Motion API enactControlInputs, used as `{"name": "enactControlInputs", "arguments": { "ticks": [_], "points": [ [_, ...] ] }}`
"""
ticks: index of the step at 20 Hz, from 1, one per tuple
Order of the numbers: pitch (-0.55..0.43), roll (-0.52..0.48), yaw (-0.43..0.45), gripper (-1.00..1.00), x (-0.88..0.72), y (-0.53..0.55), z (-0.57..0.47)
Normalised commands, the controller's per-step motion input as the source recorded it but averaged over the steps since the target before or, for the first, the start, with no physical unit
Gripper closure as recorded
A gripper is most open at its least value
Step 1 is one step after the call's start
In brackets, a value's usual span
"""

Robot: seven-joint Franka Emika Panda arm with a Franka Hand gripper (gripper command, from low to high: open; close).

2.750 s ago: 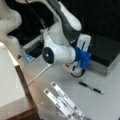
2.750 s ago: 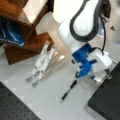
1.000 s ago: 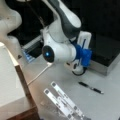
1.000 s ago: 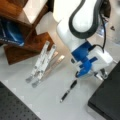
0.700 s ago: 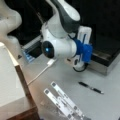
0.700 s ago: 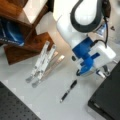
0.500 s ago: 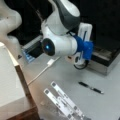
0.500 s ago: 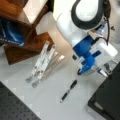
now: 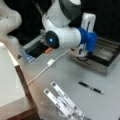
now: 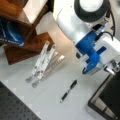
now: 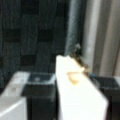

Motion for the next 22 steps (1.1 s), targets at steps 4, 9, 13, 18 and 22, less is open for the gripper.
{"name": "enactControlInputs", "arguments": {
  "ticks": [4, 9, 13, 18, 22],
  "points": [
    [0.085, -0.147, 0.127, 1.00, 0.05, 0.33, 0.34],
    [0.065, -0.159, 0.095, 1.00, 0.06, 0.33, 0.29],
    [0.034, -0.168, 0.060, 1.00, 0.07, 0.32, 0.24],
    [0.017, -0.160, 0.021, 1.00, 0.07, 0.30, 0.18],
    [0.019, -0.133, -0.014, 1.00, 0.09, 0.35, 0.16]
  ]
}}
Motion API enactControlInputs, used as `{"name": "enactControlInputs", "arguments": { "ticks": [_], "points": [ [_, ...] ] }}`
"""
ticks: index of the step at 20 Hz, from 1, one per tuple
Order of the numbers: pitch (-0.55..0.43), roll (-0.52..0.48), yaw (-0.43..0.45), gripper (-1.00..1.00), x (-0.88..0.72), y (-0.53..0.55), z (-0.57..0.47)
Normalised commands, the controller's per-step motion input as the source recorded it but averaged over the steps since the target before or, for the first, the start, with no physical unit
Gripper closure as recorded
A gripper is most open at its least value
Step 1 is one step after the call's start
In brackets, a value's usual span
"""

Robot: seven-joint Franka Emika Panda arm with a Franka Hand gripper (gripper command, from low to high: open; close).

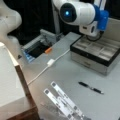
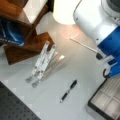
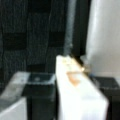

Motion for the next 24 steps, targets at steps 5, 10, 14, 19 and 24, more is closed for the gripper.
{"name": "enactControlInputs", "arguments": {
  "ticks": [5, 10, 14, 19, 24],
  "points": [
    [0.042, -0.101, -0.036, 1.00, 0.10, 0.32, 0.11],
    [0.055, -0.058, -0.041, -1.00, 0.09, 0.28, 0.05],
    [0.048, -0.015, -0.051, -1.00, 0.09, 0.24, 0.02],
    [0.037, 0.008, -0.067, -1.00, 0.06, 0.19, 0.01],
    [0.017, 0.019, -0.073, -1.00, -0.02, 0.16, -0.01]
  ]
}}
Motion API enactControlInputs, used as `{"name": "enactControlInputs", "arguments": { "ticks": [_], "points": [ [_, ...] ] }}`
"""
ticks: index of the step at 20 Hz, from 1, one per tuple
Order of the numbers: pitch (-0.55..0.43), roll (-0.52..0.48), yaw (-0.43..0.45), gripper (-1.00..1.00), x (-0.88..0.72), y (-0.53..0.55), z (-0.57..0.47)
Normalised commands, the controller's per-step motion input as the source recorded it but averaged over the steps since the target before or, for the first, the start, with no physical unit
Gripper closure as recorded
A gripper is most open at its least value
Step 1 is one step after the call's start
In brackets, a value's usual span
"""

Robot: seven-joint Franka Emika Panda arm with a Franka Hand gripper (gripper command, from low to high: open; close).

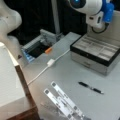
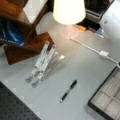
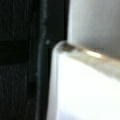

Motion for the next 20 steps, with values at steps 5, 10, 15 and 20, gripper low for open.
{"name": "enactControlInputs", "arguments": {
  "ticks": [5, 10, 15, 20],
  "points": [
    [0.003, 0.017, -0.092, -1.00, -0.05, 0.17, -0.02],
    [-0.008, 0.021, -0.101, -1.00, -0.09, 0.19, -0.02],
    [-0.010, 0.033, -0.116, -1.00, -0.09, 0.10, -0.02],
    [0.014, 0.033, -0.112, -1.00, -0.12, -0.05, 0.02]
  ]
}}
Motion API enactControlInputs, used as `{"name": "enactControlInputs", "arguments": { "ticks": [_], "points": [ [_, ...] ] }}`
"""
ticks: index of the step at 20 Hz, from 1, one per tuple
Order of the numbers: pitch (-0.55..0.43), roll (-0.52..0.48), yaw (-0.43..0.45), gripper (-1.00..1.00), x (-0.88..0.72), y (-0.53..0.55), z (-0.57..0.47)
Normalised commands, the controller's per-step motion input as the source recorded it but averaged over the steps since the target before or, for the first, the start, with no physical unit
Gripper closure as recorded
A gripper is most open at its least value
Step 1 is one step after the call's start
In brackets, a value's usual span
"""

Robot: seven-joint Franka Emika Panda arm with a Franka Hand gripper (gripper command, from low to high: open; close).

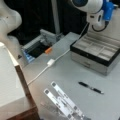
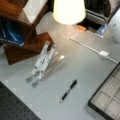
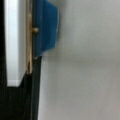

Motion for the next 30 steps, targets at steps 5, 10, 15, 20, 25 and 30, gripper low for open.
{"name": "enactControlInputs", "arguments": {
  "ticks": [5, 10, 15, 20, 25, 30],
  "points": [
    [0.088, -0.044, -0.103, -1.00, -0.20, -0.21, 0.05],
    [0.096, -0.190, -0.013, -1.00, -0.27, -0.35, 0.01],
    [0.093, -0.275, 0.080, -1.00, -0.27, -0.40, 0.02],
    [0.106, -0.278, 0.082, -1.00, -0.26, -0.44, 0.05],
    [0.086, -0.309, 0.025, -1.00, -0.25, -0.39, -0.03],
    [0.064, -0.406, -0.082, -1.00, -0.25, -0.29, -0.08]
  ]
}}
